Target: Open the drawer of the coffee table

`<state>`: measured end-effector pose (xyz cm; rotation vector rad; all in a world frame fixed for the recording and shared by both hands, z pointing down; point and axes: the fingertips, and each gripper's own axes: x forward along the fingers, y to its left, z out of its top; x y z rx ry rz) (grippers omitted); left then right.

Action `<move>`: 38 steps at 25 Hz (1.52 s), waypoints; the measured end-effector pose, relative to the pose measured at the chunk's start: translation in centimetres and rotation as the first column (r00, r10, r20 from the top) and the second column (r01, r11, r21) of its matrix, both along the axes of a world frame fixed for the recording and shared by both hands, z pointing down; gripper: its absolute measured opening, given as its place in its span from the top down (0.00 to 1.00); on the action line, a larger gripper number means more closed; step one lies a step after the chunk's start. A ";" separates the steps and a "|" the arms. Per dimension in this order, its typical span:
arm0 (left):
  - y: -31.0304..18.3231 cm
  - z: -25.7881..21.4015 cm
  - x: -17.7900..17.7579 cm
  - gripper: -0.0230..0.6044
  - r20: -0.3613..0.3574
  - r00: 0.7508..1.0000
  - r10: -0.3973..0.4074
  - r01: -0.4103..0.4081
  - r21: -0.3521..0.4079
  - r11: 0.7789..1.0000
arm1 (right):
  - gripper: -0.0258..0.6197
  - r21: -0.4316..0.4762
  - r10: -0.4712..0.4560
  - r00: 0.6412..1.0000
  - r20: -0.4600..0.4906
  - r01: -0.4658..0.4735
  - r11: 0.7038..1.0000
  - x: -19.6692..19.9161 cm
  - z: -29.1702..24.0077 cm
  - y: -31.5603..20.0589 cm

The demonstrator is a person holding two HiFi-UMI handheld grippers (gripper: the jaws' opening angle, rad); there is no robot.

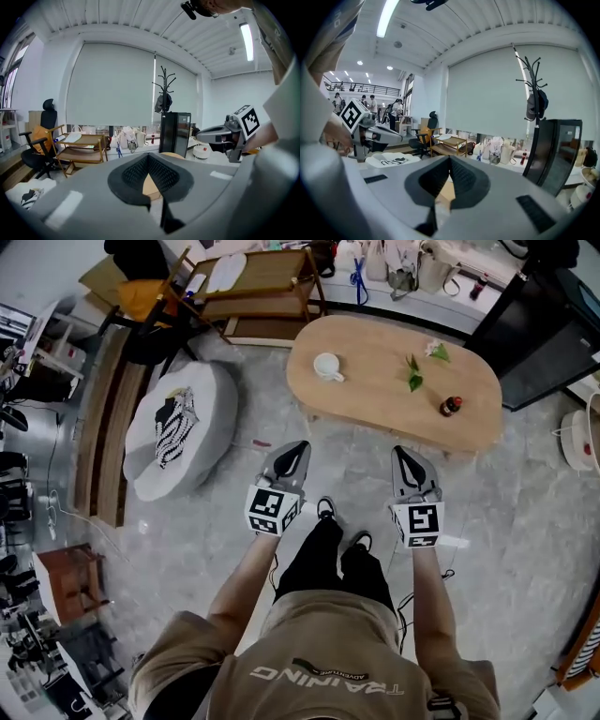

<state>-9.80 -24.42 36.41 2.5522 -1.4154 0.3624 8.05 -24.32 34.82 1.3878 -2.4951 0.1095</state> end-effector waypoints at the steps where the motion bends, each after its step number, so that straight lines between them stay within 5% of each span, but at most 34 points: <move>1: -0.2 0.5 0.4 0.95 -0.002 1.000 -0.001 0.001 0.007 1.000 | 0.95 0.000 0.008 1.000 0.010 -0.008 1.000 0.4 0.6 -0.2; 9: -2.5 4.8 2.9 0.95 -0.094 0.995 -0.013 0.013 -0.001 1.000 | 0.95 -0.025 0.043 0.998 0.053 -0.042 0.999 1.9 6.6 -1.2; 14: -5.1 9.3 2.9 0.95 -0.061 0.998 0.000 0.002 0.020 1.000 | 0.95 -0.035 0.013 0.998 0.056 -0.011 0.999 0.7 11.8 -3.0; 33: -9.5 33.8 0.3 0.95 -0.071 0.997 -0.017 0.022 0.071 0.997 | 0.95 -0.007 -0.027 0.997 0.072 0.028 1.000 -1.3 36.2 -8.7; 38: -10.7 40.9 0.3 0.95 -0.064 0.998 -0.009 0.017 0.121 0.993 | 0.95 0.064 -0.040 0.995 0.086 0.035 0.997 -1.8 42.6 -9.5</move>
